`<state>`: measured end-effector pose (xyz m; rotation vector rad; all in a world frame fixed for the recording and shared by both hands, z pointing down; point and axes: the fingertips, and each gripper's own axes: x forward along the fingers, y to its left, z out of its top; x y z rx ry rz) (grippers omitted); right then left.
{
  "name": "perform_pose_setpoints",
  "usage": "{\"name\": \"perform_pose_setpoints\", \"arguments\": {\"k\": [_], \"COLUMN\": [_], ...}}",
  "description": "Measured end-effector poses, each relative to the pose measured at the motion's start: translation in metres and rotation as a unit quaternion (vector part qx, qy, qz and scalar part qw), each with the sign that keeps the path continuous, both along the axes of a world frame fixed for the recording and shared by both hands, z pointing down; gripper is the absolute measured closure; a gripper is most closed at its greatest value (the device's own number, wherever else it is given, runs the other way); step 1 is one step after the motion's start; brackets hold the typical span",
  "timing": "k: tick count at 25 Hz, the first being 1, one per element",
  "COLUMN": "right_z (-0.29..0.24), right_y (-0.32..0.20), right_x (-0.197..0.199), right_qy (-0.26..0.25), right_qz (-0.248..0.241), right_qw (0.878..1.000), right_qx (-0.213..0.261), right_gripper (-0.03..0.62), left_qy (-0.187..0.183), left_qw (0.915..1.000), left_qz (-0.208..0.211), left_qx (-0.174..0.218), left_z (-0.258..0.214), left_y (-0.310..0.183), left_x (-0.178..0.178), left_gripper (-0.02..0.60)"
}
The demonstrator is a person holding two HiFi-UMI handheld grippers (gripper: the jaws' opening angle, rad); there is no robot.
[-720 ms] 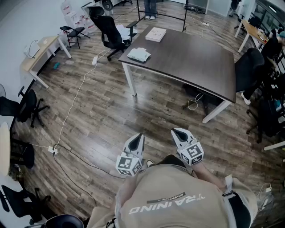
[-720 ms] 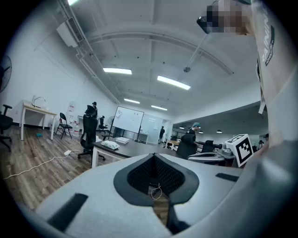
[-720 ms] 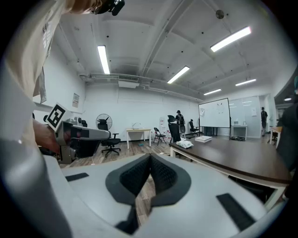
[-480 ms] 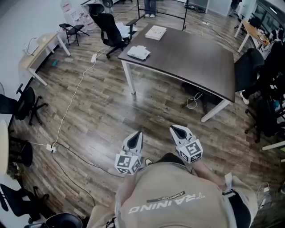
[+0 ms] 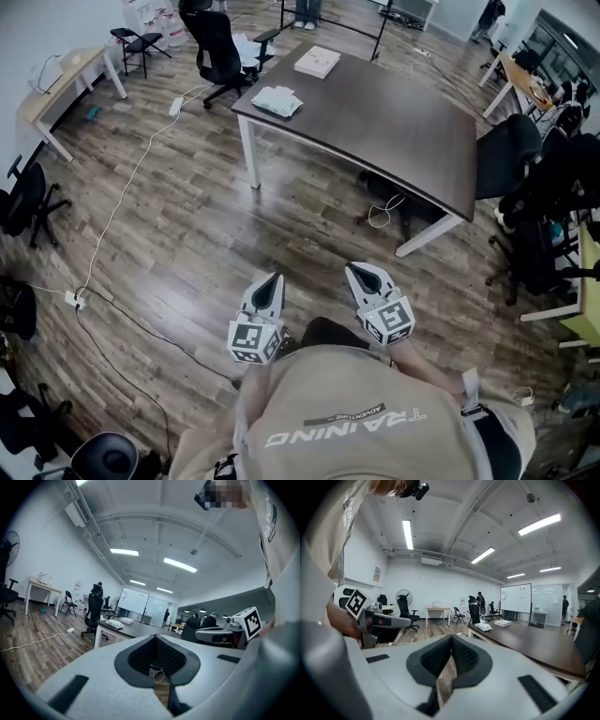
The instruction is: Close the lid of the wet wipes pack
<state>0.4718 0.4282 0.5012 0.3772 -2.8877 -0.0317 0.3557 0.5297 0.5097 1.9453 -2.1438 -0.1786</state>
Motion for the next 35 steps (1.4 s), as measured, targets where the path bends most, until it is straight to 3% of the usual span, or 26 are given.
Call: {"name": "perform_pose_setpoints", "arguments": {"k": [8, 15, 17, 23, 29, 33, 35], "right_z": [0.027, 0.040, 0.023, 0.016, 0.039, 0.045, 0.060], "right_y": [-0.021, -0.075, -0.097, -0.142, -0.189, -0.194, -0.194], "right_x": [0.007, -0.044, -0.062, -0.075, -0.080, -0.088, -0.089], "right_qy": [0.043, 0.002, -0.025, -0.041, -0.030, -0.025, -0.006], "right_qz": [-0.001, -0.014, -0.013, -0.033, -0.031, -0.052, -0.063], "right_qw": [0.998, 0.993, 0.993, 0.995, 0.996, 0.995, 0.994], "right_qx": [-0.037, -0.114, -0.113, -0.085, -0.072, -0.085, -0.087], "right_gripper": [0.580, 0.580, 0.580, 0.580, 0.580, 0.580, 0.580], "left_qy": [0.030, -0.027, -0.047, 0.001, -0.002, 0.029, 0.008], "left_qw": [0.9989, 0.9987, 0.9982, 0.9995, 0.9988, 0.9979, 0.9971], "left_qz": [0.027, 0.025, 0.029, 0.010, 0.008, -0.002, 0.010], "left_qx": [-0.026, -0.036, -0.025, -0.029, -0.047, -0.057, -0.075], "left_z": [0.009, -0.018, -0.040, -0.047, -0.034, -0.026, -0.024], "left_y": [-0.037, -0.083, -0.094, -0.126, -0.161, -0.177, -0.184], "left_x": [0.006, -0.013, -0.017, -0.032, -0.041, -0.052, -0.051], "left_gripper": [0.572, 0.572, 0.572, 0.572, 0.572, 0.572, 0.572]}}
